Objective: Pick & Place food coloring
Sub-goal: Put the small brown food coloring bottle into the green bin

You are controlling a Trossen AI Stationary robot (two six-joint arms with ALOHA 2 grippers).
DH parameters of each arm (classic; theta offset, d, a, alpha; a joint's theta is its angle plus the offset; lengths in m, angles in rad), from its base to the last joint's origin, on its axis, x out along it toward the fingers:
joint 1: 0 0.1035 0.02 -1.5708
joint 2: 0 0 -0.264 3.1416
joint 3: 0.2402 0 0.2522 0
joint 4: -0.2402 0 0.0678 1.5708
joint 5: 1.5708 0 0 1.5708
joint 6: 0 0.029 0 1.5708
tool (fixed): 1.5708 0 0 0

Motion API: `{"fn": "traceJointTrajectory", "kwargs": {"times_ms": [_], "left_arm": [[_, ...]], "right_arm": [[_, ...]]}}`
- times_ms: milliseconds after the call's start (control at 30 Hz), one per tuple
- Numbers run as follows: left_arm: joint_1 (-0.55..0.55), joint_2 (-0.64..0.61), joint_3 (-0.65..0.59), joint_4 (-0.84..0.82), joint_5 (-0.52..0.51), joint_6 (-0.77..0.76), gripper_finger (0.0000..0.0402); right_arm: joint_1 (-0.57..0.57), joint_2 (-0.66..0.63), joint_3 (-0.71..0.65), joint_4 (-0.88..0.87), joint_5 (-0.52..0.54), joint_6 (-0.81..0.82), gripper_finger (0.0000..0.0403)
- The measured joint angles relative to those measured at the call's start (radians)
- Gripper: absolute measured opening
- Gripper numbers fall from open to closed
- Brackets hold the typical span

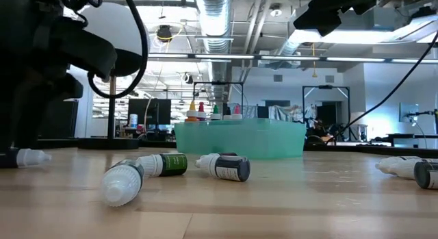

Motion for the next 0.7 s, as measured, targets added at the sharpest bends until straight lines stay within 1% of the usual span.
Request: {"fn": "traceJointTrajectory", "kwargs": {"times_ms": [133, 433, 633, 700], "left_arm": [[0.000, 0.000, 0.000, -0.003, -0.024, 0.020, 0.0173], [-0.003, 0.003, 0.000, -0.012, -0.023, 0.021, 0.0173], [-0.002, 0.089, 0.006, 0.000, 0.040, 0.008, 0.0173], [-0.001, 0.119, 0.013, -0.004, 0.046, 0.009, 0.0173]], "right_arm": [[0.000, 0.000, 0.000, 0.002, 0.000, 0.000, 0.0205], [0.000, 0.000, 0.000, 0.002, 0.000, 0.000, 0.0205], [0.000, 0.000, 0.000, -0.003, 0.000, 0.000, 0.0205], [0.000, 0.000, 0.000, -0.005, 0.001, 0.000, 0.0205]]}}
